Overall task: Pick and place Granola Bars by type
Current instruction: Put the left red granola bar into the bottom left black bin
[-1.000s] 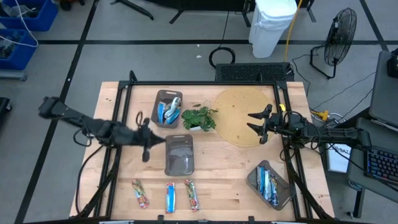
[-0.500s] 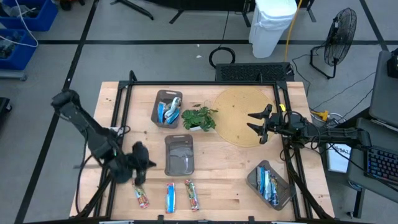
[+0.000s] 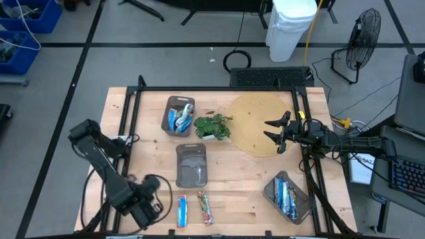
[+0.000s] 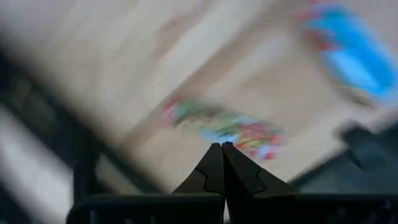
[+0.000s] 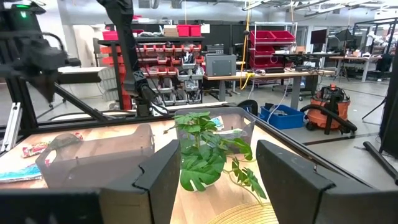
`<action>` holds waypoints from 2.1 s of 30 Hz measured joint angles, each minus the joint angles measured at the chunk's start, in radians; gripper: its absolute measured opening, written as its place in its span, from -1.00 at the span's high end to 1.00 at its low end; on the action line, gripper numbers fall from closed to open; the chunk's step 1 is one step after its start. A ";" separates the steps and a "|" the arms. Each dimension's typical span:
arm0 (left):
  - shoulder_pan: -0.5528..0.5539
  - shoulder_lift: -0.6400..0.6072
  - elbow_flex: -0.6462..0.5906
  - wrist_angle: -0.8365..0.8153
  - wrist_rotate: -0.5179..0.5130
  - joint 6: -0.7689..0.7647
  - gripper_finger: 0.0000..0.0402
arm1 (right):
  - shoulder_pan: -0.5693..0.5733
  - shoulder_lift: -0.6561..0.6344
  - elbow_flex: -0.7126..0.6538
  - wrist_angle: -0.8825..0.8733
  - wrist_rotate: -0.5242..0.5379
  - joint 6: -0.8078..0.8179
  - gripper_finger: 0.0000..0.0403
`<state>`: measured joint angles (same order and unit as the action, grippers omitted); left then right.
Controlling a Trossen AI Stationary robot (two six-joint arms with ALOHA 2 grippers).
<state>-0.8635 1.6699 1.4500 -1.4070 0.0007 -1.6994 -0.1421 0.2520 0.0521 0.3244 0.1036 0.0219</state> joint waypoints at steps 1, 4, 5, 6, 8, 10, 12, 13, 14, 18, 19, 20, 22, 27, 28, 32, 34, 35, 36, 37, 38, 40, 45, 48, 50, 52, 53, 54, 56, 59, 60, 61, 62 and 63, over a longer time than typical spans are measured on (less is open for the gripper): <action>0.000 0.010 0.001 -0.038 0.042 -0.097 1.00 | 0.000 0.000 0.000 0.000 0.000 0.000 0.00; 0.001 0.019 -0.013 -0.058 0.105 -0.383 1.00 | 0.000 0.000 0.000 0.000 0.000 0.000 0.00; 0.001 0.019 -0.021 -0.047 0.105 -0.473 1.00 | 0.000 0.000 0.000 0.000 0.000 0.000 0.00; 0.001 0.019 -0.030 -0.033 0.103 -0.555 1.00 | 0.000 0.000 0.000 0.000 0.000 0.000 0.00; 0.016 0.018 -0.061 0.023 0.105 -0.626 1.00 | 0.000 0.000 0.000 0.000 0.000 0.000 0.00; 0.046 0.018 -0.111 0.111 0.103 -0.623 1.00 | 0.000 0.000 0.000 0.000 0.000 0.000 0.00; 0.078 0.019 -0.169 0.233 0.106 -0.619 1.00 | 0.000 0.000 0.000 0.000 0.000 0.000 0.00; 0.089 0.020 -0.198 0.283 0.122 -0.621 1.00 | 0.000 0.000 0.000 0.000 0.000 0.000 0.00; 0.097 0.020 -0.222 0.323 0.155 -0.629 0.99 | 0.000 0.000 0.000 0.000 0.000 0.000 0.00; 0.099 0.019 -0.297 0.341 0.271 -0.670 0.96 | 0.000 0.000 0.000 0.000 0.000 0.000 0.00; 0.099 0.019 -0.306 0.337 0.295 -0.677 0.94 | 0.000 0.000 0.000 0.000 0.000 0.000 0.00; 0.098 0.019 -0.312 0.332 0.312 -0.680 0.91 | 0.000 0.000 0.000 0.000 0.000 0.000 0.00; 0.095 0.019 -0.315 0.311 0.326 -0.684 0.85 | 0.000 0.000 0.000 0.000 0.000 0.000 0.00; 0.091 0.019 -0.316 0.296 0.302 -0.687 0.61 | 0.000 0.000 0.000 0.000 0.000 0.000 0.00; 0.091 0.019 -0.316 0.296 0.308 -0.691 0.55 | 0.000 0.000 0.000 0.000 0.000 0.000 0.00; 0.084 0.022 -0.316 0.297 0.313 -0.704 0.33 | 0.000 0.000 0.000 0.000 0.000 0.000 0.00; 0.082 0.038 -0.316 0.299 0.319 -0.706 0.26 | 0.000 0.000 0.000 0.000 0.000 0.000 0.00; 0.082 0.051 -0.316 0.301 0.320 -0.706 0.23 | 0.000 0.000 0.000 0.000 0.000 0.000 0.00; 0.079 0.066 -0.316 0.307 0.325 -0.706 0.21 | 0.000 0.000 0.000 0.000 0.000 0.000 0.00; 0.078 0.078 -0.316 0.315 0.336 -0.707 0.20 | 0.000 0.000 0.000 0.000 0.000 0.000 0.00; 0.076 0.090 -0.316 0.325 0.344 -0.708 0.19 | 0.000 0.000 0.000 0.000 0.000 0.000 0.00; 0.074 0.104 -0.316 0.347 0.342 -0.708 0.19 | 0.000 0.000 0.000 0.000 0.000 0.000 0.00; 0.080 0.110 -0.316 0.386 0.305 -0.708 0.19 | 0.000 0.000 0.000 0.000 0.000 0.000 0.00; 0.084 0.135 -0.315 0.398 0.308 -0.708 0.19 | 0.000 0.000 0.000 0.000 0.000 0.000 0.00; 0.084 0.157 -0.315 0.413 0.319 -0.708 0.19 | 0.000 0.000 0.000 0.000 0.000 0.000 0.00; 0.084 0.177 -0.316 0.426 0.333 -0.706 0.19 | 0.000 0.000 0.000 0.000 0.000 0.000 0.00; 0.084 0.181 -0.316 0.427 0.346 -0.706 0.19 | 0.000 0.000 0.000 0.000 0.000 0.000 0.00; 0.084 0.183 -0.316 0.425 0.358 -0.706 0.19 | 0.000 0.000 0.000 0.000 0.000 0.000 0.00; 0.084 0.184 -0.316 0.423 0.366 -0.710 0.19 | 0.000 0.000 0.000 0.000 0.000 0.000 0.00; 0.084 0.184 -0.316 0.424 0.365 -0.708 0.19 | 0.000 0.000 0.000 0.000 0.000 0.000 0.00; 0.084 0.184 -0.316 0.425 0.364 -0.708 0.19 | 0.000 0.000 0.000 0.000 0.000 0.000 0.00; 0.084 0.184 -0.316 0.425 0.360 -0.708 0.19 | 0.000 0.000 0.000 0.000 0.000 0.000 0.00; 0.084 0.184 -0.316 0.425 0.358 -0.708 0.19 | 0.000 0.000 0.000 0.000 0.000 0.000 0.00; 0.084 0.184 -0.316 0.425 0.358 -0.708 0.21 | 0.000 0.000 0.000 0.000 0.000 0.000 0.00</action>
<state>-0.7794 1.8541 1.1343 -0.9818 0.3584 -2.4069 -0.1421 0.2520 0.0521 0.3242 0.1036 0.0222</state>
